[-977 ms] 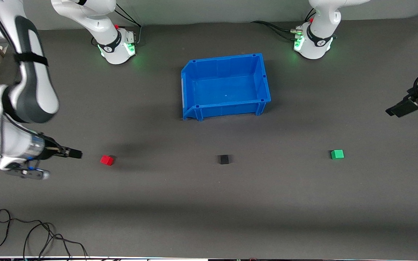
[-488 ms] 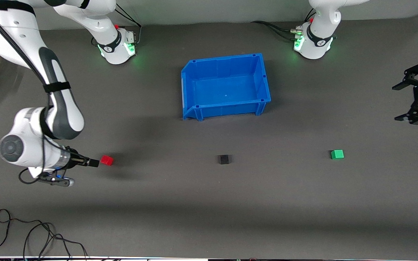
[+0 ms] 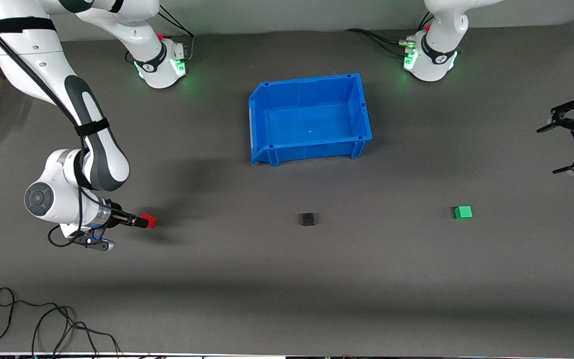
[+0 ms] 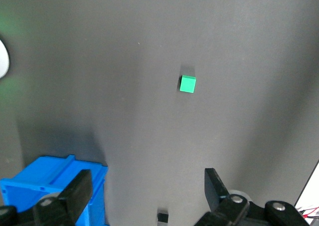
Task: Attach green and red cubes to black cube
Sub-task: 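Grasp the red cube with the right gripper while the left gripper approaches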
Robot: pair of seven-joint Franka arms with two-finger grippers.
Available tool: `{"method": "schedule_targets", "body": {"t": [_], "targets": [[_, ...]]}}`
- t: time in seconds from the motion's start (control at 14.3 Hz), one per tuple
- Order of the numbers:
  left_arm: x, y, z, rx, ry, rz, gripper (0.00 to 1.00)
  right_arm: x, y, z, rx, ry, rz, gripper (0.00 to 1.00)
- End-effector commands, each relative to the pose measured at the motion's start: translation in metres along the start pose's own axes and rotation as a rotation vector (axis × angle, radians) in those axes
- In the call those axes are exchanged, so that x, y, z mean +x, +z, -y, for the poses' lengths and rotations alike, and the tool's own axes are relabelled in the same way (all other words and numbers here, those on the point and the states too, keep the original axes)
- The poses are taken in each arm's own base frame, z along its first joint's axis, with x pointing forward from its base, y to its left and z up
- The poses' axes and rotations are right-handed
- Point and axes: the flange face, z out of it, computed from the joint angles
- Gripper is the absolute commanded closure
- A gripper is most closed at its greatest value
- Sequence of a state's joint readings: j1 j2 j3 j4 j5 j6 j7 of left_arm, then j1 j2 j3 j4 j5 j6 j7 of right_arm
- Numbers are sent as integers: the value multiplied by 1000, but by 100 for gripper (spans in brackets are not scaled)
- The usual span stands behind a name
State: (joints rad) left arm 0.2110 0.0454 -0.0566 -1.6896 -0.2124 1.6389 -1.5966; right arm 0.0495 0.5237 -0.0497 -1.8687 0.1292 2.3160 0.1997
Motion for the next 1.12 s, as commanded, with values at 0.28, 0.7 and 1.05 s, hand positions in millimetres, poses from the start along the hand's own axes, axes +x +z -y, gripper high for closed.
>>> {"method": "schedule_targets", "body": {"t": [0.28, 0.7, 1.05], "targets": [[44, 87, -6, -38, -11, 165, 0, -1, 35, 10, 6, 8, -6, 0], [64, 188, -39, -43, 18, 188, 0, -1, 40, 2, 2, 9, -10, 9], [86, 252, -47, -32, 151, 263, 0, -4, 50, -1, 1, 16, -18, 28]]}}
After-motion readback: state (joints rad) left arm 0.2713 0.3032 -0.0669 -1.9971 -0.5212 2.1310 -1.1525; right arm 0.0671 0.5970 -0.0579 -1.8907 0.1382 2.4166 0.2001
